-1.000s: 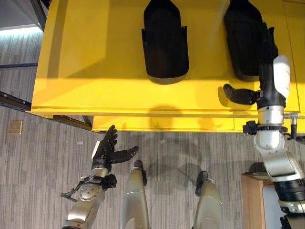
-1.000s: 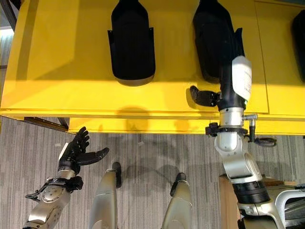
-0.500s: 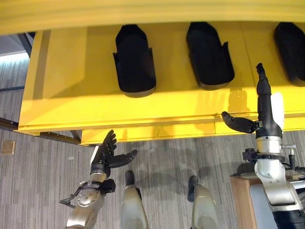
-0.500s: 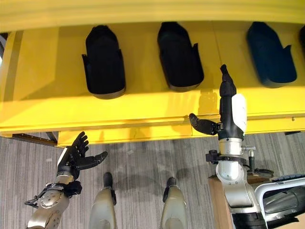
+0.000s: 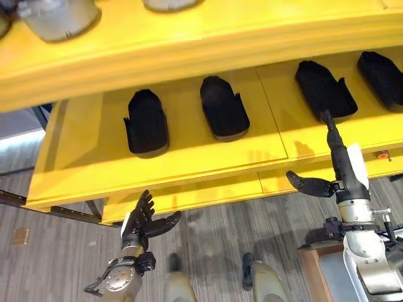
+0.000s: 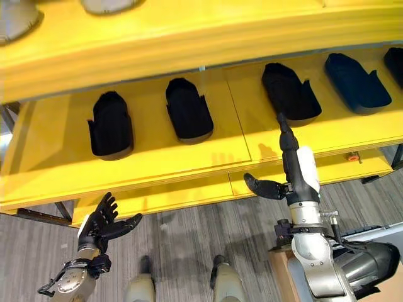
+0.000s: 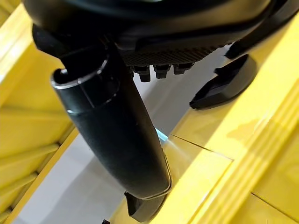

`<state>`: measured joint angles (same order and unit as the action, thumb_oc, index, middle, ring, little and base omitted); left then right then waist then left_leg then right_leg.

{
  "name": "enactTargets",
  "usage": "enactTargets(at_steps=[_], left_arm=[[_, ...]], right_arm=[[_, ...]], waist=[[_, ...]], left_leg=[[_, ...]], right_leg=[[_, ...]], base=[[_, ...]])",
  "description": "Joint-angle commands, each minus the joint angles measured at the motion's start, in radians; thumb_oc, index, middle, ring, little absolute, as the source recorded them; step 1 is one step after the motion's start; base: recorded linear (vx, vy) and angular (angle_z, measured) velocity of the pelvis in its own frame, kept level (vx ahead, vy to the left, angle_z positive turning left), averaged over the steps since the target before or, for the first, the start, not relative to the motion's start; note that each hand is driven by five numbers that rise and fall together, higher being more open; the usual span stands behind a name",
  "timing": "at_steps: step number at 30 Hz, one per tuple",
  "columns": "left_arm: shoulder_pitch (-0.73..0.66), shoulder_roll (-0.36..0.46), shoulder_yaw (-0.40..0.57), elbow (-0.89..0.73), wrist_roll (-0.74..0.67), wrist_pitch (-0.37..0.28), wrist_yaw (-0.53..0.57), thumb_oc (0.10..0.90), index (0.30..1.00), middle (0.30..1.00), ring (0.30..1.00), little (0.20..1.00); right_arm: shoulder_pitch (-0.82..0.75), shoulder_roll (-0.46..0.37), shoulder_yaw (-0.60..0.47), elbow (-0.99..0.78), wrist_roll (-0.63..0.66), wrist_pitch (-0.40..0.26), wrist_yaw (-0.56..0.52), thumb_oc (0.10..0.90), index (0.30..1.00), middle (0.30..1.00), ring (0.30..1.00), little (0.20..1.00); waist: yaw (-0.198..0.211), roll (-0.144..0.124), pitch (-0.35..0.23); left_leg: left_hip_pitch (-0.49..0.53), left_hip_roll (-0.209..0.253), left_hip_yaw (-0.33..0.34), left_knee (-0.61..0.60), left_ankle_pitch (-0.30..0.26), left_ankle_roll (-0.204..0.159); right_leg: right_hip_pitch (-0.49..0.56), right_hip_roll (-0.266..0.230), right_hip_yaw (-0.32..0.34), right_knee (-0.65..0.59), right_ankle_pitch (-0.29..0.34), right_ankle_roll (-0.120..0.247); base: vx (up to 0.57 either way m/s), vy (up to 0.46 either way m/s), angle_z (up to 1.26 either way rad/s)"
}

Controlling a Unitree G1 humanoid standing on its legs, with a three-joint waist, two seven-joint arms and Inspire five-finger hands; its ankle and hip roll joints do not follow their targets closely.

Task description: Move parts from the plastic box to the shelf.

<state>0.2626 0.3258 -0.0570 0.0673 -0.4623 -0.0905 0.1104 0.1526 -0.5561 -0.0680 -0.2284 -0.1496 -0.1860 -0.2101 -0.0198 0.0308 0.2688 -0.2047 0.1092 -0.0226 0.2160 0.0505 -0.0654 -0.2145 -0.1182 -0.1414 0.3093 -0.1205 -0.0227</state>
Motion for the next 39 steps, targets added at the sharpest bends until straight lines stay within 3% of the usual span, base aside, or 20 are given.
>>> enactTargets(at_steps=[1, 2, 4, 8, 13, 26, 34, 35, 36, 37, 38, 39], left_arm=[[0.004, 0.042, 0.060, -0.101, 0.013, -0.098, -0.013, 0.900, 1.000, 1.000, 1.000, 1.000], [0.024, 0.029, 0.065, -0.107, 0.008, -0.097, -0.019, 0.900, 1.000, 1.000, 1.000, 1.000], [0.024, 0.029, 0.065, -0.107, 0.008, -0.097, -0.020, 0.900, 1.000, 1.000, 1.000, 1.000], [0.031, 0.018, 0.057, -0.098, 0.001, -0.094, -0.024, 0.900, 1.000, 1.000, 1.000, 1.000], [0.039, 0.009, 0.066, -0.099, -0.001, -0.090, -0.031, 0.900, 1.000, 1.000, 1.000, 1.000], [-0.009, 0.051, 0.046, -0.109, 0.020, -0.089, -0.018, 0.900, 1.000, 1.000, 1.000, 1.000], [-0.042, 0.082, 0.042, -0.096, 0.047, -0.094, -0.002, 0.900, 1.000, 1.000, 1.000, 1.000], [-0.040, 0.085, 0.045, -0.093, 0.049, -0.096, 0.003, 0.900, 1.000, 1.000, 1.000, 1.000], [-0.037, 0.089, 0.052, -0.095, 0.050, -0.097, 0.010, 0.900, 1.000, 1.000, 1.000, 1.000], [-0.031, 0.085, 0.069, -0.093, 0.051, -0.095, 0.016, 0.900, 1.000, 1.000, 1.000, 1.000], [-0.031, 0.085, 0.069, -0.094, 0.051, -0.095, 0.017, 0.900, 1.000, 1.000, 1.000, 1.000], [-0.028, 0.077, 0.076, -0.097, 0.047, -0.094, 0.017, 0.900, 1.000, 1.000, 1.000, 1.000]], right_arm=[[-0.074, 0.011, -0.018, -0.025, 0.053, -0.098, 0.019, 0.900, 1.000, 1.000, 1.000, 1.000], [-0.066, 0.038, -0.010, -0.012, 0.078, -0.096, 0.043, 0.900, 1.000, 1.000, 1.000, 1.000], [-0.066, 0.038, -0.009, -0.012, 0.078, -0.096, 0.043, 0.900, 1.000, 1.000, 1.000, 1.000], [-0.016, 0.105, -0.004, 0.023, 0.214, -0.084, 0.105, 0.900, 1.000, 1.000, 1.000, 1.000], [-0.012, 0.130, 0.009, 0.039, 0.240, -0.074, 0.131, 0.900, 1.000, 1.000, 1.000, 1.000], [0.003, 0.173, -0.009, 0.023, 0.299, -0.072, 0.141, 0.900, 1.000, 1.000, 1.000, 1.000], [0.023, 0.221, -0.010, 0.015, 0.380, -0.078, 0.158, 0.900, 1.000, 1.000, 1.000, 1.000], [0.024, 0.227, -0.005, 0.018, 0.397, -0.079, 0.158, 0.900, 1.000, 1.000, 1.000, 1.000], [0.020, 0.227, 0.002, 0.024, 0.399, -0.081, 0.156, 0.900, 1.000, 1.000, 1.000, 1.000], [0.008, 0.233, 0.018, 0.034, 0.397, -0.081, 0.150, 0.900, 1.000, 1.000, 1.000, 1.000], [0.007, 0.232, 0.018, 0.034, 0.397, -0.081, 0.150, 0.900, 1.000, 1.000, 1.000, 1.000], [-0.001, 0.235, 0.021, 0.041, 0.394, -0.082, 0.144, 0.900, 1.000, 1.000, 1.000, 1.000]], waist=[[-0.007, -0.043, -0.080], [-0.016, -0.038, -0.112], [-0.015, -0.038, -0.112], [-0.028, -0.045, -0.154], [-0.022, -0.050, -0.177], [-0.052, -0.067, -0.147], [-0.092, -0.080, -0.106], [-0.088, -0.076, -0.100], [-0.074, -0.069, -0.085], [-0.045, -0.055, -0.083], [-0.047, -0.059, -0.076], [-0.036, -0.054, -0.084]], left_leg=[[0.003, -0.052, 0.025, -0.025, -0.037, 0.001], [0.051, -0.069, 0.014, -0.103, -0.047, 0.018], [0.055, -0.070, 0.015, -0.108, -0.045, 0.019], [0.122, -0.081, 0.027, -0.207, -0.031, 0.028], [0.176, -0.090, 0.057, -0.279, -0.026, 0.042], [0.199, -0.117, 0.112, -0.288, -0.054, 0.086], [0.183, -0.130, 0.218, -0.301, -0.063, 0.104], [0.184, -0.120, 0.245, -0.300, -0.068, 0.104], [0.188, -0.106, 0.277, -0.294, -0.074, 0.103], [0.204, -0.081, 0.317, -0.295, -0.095, 0.092], [0.195, -0.081, 0.330, -0.289, -0.077, 0.096], [0.209, -0.070, 0.348, -0.294, -0.095, 0.091]], right_leg=[[0.112, 0.028, 0.022, -0.185, 0.037, 0.085], [0.123, 0.035, 0.035, -0.224, 0.064, 0.101], [0.126, 0.035, 0.036, -0.227, 0.066, 0.101], [0.166, 0.019, 0.044, -0.299, 0.121, 0.127], [0.190, 0.013, 0.075, -0.363, 0.159, 0.147], [0.137, -0.024, 0.137, -0.274, 0.174, 0.186], [0.034, -0.039, 0.188, -0.233, 0.266, 0.234], [0.018, -0.048, 0.153, -0.212, 0.267, 0.233], [0.017, -0.074, 0.053, -0.189, 0.255, 0.226], [0.059, -0.131, -0.114, -0.165, 0.212, 0.225], [0.055, -0.135, -0.125, -0.167, 0.227, 0.213], [0.071, -0.167, -0.177, -0.138, 0.219, 0.223]], base=[[0.14, 0.140, -0.21], [0.11, 0.118, -0.14], [0.09, 0.103, -0.15], [0.10, 0.145, -0.23], [0.05, 0.123, -0.12], [0.01, 0.129, -0.17], [-0.06, 0.137, -0.34], [-0.07, 0.082, -0.61], [-0.04, 0.165, -0.95], [-0.08, 0.109, -0.78], [0.01, 0.106, -1.22], [-0.02, 0.029, -1.20]])
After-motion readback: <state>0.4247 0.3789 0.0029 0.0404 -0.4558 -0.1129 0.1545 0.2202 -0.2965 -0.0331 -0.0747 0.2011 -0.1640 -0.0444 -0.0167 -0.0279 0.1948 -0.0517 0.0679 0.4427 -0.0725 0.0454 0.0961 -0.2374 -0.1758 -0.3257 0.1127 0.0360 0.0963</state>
